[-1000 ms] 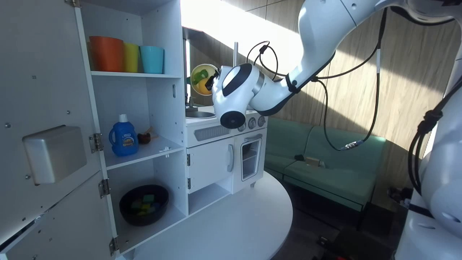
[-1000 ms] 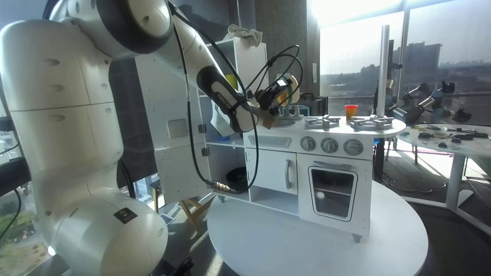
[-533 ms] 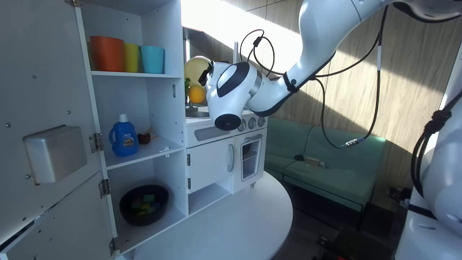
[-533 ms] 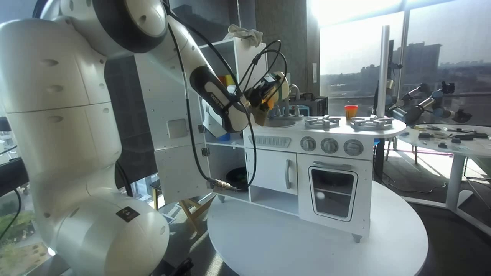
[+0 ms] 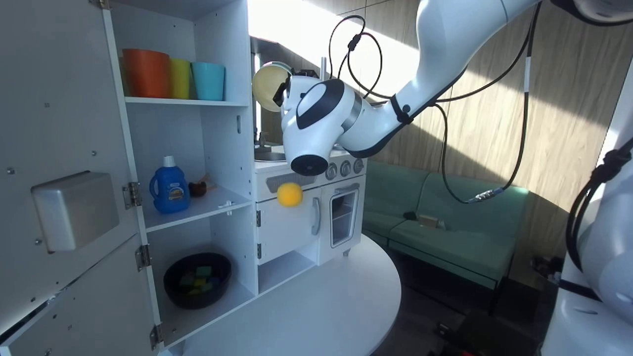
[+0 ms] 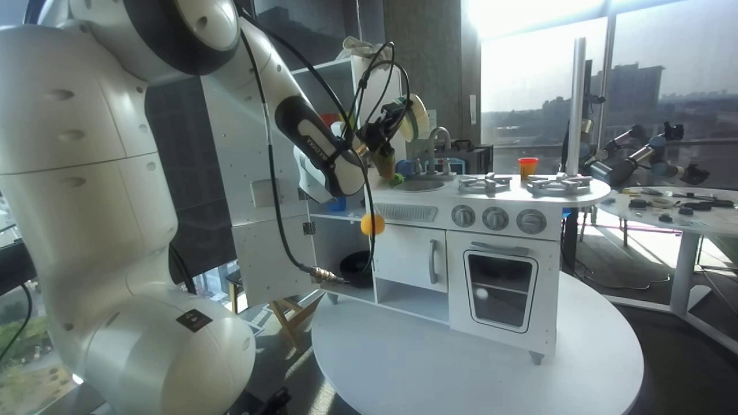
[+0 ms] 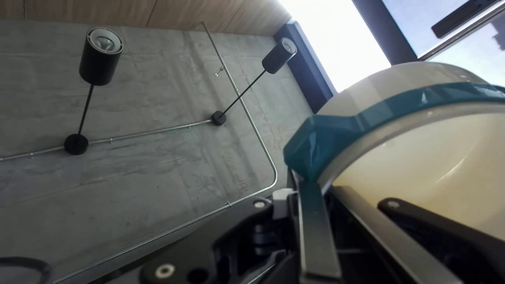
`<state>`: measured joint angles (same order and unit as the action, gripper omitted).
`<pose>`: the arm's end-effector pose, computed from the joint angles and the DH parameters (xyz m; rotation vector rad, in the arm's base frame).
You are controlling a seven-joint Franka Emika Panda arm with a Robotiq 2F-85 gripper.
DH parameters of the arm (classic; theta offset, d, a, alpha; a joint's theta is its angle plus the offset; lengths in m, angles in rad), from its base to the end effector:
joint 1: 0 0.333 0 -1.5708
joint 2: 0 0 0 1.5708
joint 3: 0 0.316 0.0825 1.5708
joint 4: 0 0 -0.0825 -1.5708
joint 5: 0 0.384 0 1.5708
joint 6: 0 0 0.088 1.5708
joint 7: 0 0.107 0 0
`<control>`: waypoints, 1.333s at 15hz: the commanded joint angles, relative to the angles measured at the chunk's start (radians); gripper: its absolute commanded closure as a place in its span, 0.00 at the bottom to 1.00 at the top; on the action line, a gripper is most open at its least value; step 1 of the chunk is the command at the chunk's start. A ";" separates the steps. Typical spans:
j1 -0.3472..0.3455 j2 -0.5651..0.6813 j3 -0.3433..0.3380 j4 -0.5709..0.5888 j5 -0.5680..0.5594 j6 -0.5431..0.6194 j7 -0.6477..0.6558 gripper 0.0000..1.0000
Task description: Pick up the white bowl and pour its contents into the sink
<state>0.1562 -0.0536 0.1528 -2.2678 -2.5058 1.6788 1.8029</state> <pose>0.5394 0.1130 0.4917 1.0968 0.1284 1.7550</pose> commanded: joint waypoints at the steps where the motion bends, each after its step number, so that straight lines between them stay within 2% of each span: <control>1: -0.018 -0.027 -0.024 -0.015 0.037 0.005 -0.032 0.92; 7: -0.079 -0.038 -0.111 0.087 0.332 0.302 -0.018 0.92; 11: -0.122 -0.049 -0.174 0.229 0.534 0.551 -0.062 0.93; 16: -0.166 0.008 -0.245 0.404 0.944 0.836 -0.289 0.92; 20: -0.192 0.068 -0.262 0.422 1.301 0.946 -0.489 0.92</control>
<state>-0.0188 -0.0496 -0.1042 -1.8938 -1.4016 2.5525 1.4366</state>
